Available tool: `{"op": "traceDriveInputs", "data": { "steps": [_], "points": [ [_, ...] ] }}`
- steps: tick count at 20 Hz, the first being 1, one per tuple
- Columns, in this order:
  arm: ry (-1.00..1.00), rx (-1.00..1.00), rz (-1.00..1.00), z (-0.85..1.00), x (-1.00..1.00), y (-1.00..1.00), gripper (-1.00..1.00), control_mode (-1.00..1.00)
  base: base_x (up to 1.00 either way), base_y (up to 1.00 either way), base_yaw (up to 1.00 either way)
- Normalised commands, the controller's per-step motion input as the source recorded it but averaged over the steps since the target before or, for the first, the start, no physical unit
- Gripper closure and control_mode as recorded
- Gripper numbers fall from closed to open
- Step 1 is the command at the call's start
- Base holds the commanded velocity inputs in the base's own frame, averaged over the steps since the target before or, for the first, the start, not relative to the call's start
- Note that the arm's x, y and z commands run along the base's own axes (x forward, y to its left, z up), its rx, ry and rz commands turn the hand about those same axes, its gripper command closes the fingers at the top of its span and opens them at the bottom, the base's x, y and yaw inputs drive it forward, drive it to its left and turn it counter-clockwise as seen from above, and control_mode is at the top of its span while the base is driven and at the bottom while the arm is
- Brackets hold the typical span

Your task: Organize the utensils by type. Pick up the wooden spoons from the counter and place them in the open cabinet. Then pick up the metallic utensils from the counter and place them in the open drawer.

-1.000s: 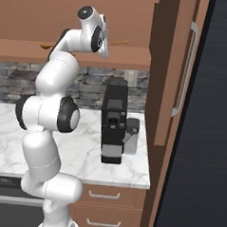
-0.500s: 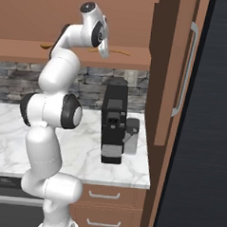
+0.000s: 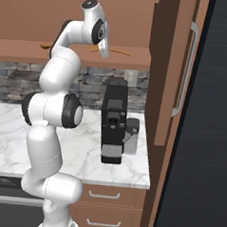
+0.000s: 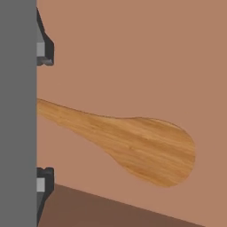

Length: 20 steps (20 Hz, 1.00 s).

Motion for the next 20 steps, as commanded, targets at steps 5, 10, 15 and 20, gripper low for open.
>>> {"op": "traceDriveInputs", "data": {
  "steps": [5, 10, 15, 20],
  "points": [
    [-0.24, -0.01, 0.02, -0.16, -0.59, 0.0, -1.0, -1.0, 0.0, 0.0, 0.0],
    [-0.32, 0.0, 0.0, -0.13, -0.64, 0.0, -1.0, -1.0, 0.0, 0.0, 0.0],
    [-0.21, 0.0, 0.0, -0.09, -0.56, 0.0, -1.0, -1.0, 0.0, 0.0, 0.0],
    [0.02, 0.11, 0.0, 0.08, -0.64, 0.0, -1.0, -1.0, 0.0, 0.0, 0.0]
  ]
}}
